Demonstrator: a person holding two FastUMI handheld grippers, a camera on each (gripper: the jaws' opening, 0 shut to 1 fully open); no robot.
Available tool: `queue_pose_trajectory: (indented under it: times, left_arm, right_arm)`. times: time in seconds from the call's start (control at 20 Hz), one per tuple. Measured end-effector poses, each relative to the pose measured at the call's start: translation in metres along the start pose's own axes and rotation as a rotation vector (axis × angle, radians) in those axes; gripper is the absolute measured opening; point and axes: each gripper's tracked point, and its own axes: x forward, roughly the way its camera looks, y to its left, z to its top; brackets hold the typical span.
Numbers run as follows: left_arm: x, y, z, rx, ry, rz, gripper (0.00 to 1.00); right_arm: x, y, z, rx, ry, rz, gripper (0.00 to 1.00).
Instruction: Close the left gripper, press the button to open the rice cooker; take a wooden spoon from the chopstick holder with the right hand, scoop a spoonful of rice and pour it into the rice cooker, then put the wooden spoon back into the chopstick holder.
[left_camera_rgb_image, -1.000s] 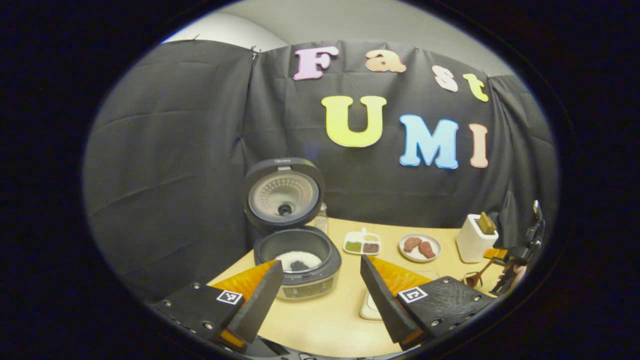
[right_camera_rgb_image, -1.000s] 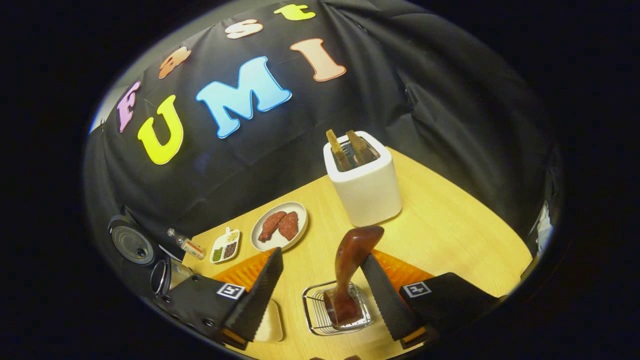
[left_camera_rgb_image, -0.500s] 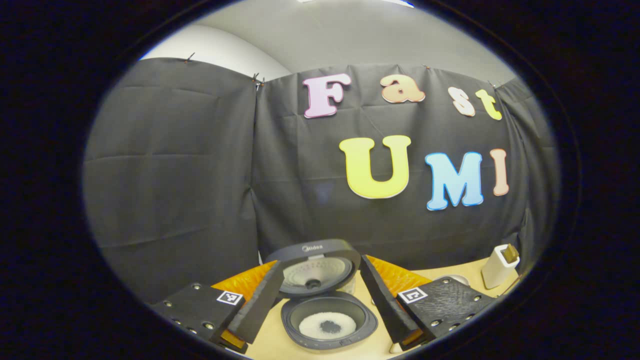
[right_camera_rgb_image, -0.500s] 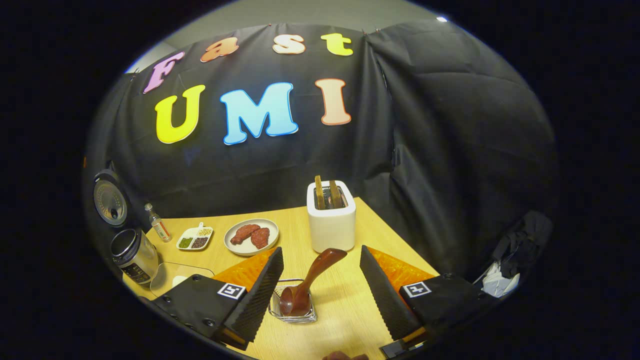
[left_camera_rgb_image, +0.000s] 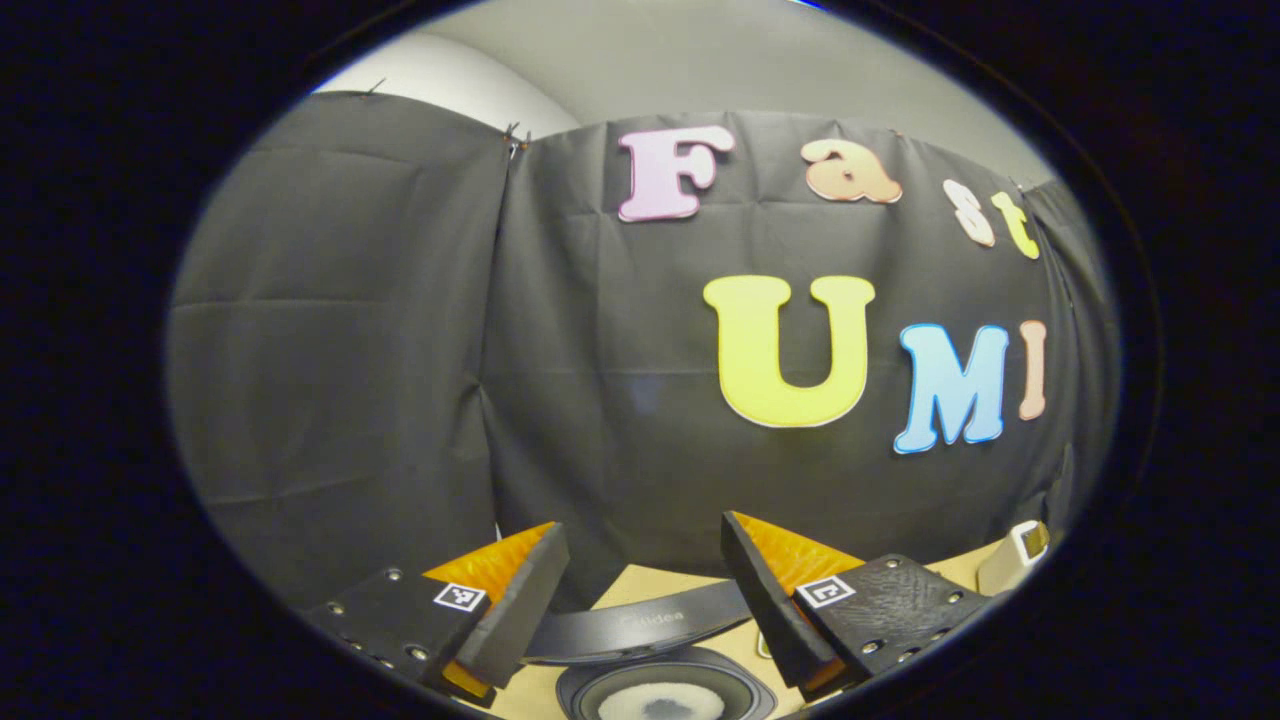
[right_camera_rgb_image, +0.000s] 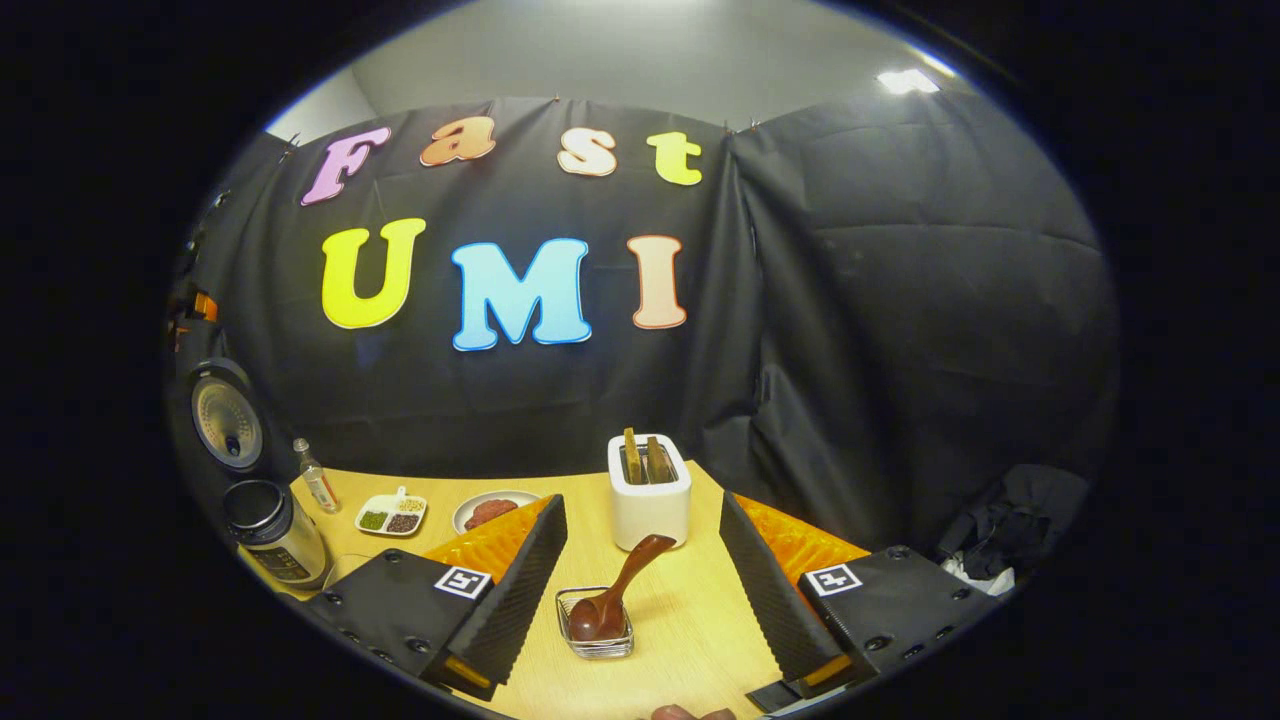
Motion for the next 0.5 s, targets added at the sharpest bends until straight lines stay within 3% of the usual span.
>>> queue_pose_trajectory:
  times: [0.25,0.35,0.5]
  left_arm:
    - [0.033,0.003,-0.047,-0.030,0.125,0.017,0.96]
    - [0.029,0.005,-0.063,-0.068,0.169,0.027,0.97]
    - [0.013,-0.002,-0.072,-0.044,0.162,0.028,1.00]
  right_arm:
    - [-0.016,-0.010,-0.002,-0.026,-0.007,-0.063,0.98]
    - [-0.016,-0.011,-0.008,-0.025,0.009,-0.068,0.98]
    - [-0.012,-0.015,-0.014,-0.024,0.024,-0.057,0.99]
